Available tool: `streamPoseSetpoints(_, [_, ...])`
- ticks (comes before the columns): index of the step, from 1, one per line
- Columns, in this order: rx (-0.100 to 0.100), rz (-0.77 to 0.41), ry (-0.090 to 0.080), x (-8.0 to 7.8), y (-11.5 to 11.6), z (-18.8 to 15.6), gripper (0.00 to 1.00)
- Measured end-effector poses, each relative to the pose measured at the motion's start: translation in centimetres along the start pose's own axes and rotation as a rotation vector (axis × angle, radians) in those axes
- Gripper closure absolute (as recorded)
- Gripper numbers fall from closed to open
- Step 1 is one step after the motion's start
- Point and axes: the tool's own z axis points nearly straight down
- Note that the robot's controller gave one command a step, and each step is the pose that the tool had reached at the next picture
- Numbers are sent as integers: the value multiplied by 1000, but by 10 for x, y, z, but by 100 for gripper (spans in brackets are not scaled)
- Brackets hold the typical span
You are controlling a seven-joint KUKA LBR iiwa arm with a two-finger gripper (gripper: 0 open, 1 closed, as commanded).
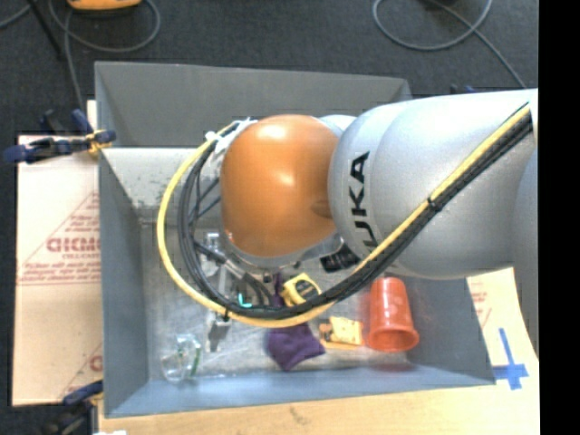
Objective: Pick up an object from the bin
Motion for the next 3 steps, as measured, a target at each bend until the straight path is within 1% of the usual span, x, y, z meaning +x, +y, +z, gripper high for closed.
streamPoseSetpoints(1, [-2, 4, -7, -2, -1, -4, 0])
streamPoseSetpoints(2, [-4, -5, -12, 0, -2, 54, 0])
streamPoseSetpoints(3, [-1, -113, -6, 9, 1, 127, 100])
